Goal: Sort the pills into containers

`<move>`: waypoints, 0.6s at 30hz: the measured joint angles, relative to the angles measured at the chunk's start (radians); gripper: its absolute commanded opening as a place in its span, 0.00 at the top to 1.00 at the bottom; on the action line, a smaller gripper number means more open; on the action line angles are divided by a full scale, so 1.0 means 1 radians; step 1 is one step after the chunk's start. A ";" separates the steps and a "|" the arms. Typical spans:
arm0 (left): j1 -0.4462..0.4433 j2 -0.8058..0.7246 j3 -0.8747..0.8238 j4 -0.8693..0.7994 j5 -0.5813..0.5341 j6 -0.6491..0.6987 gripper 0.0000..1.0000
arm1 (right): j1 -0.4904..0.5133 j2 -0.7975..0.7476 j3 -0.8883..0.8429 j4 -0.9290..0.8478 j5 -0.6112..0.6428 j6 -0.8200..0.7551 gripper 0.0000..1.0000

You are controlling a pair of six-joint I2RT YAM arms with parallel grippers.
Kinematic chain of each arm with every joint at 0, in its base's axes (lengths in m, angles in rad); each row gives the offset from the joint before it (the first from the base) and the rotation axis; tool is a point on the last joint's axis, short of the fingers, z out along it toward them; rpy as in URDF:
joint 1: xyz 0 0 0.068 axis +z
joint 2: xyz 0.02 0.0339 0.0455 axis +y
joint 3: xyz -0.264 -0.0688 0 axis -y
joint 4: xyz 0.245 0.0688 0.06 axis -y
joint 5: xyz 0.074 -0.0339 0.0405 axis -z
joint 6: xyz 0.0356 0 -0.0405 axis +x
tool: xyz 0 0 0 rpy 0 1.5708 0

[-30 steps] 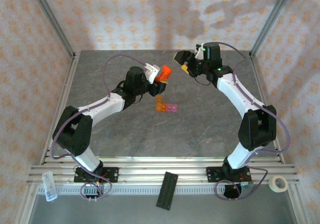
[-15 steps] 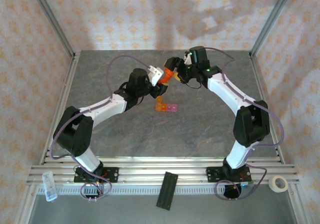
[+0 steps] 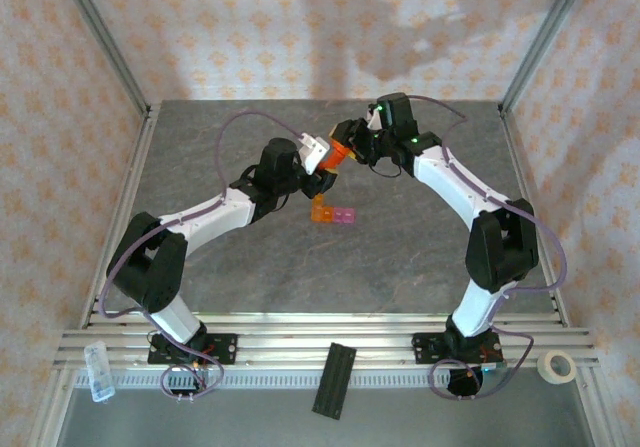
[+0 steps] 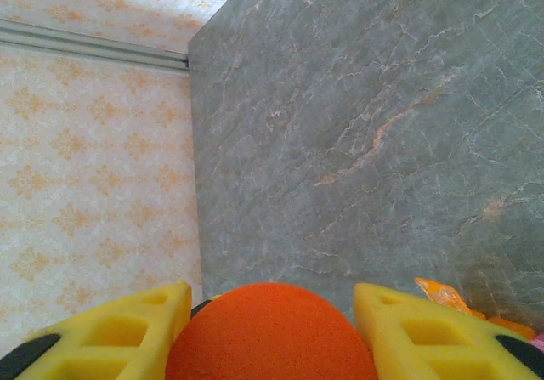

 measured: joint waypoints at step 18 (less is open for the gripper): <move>0.099 0.000 0.006 0.174 0.410 -0.363 1.00 | -0.083 -0.047 -0.118 0.361 -0.290 -0.124 0.65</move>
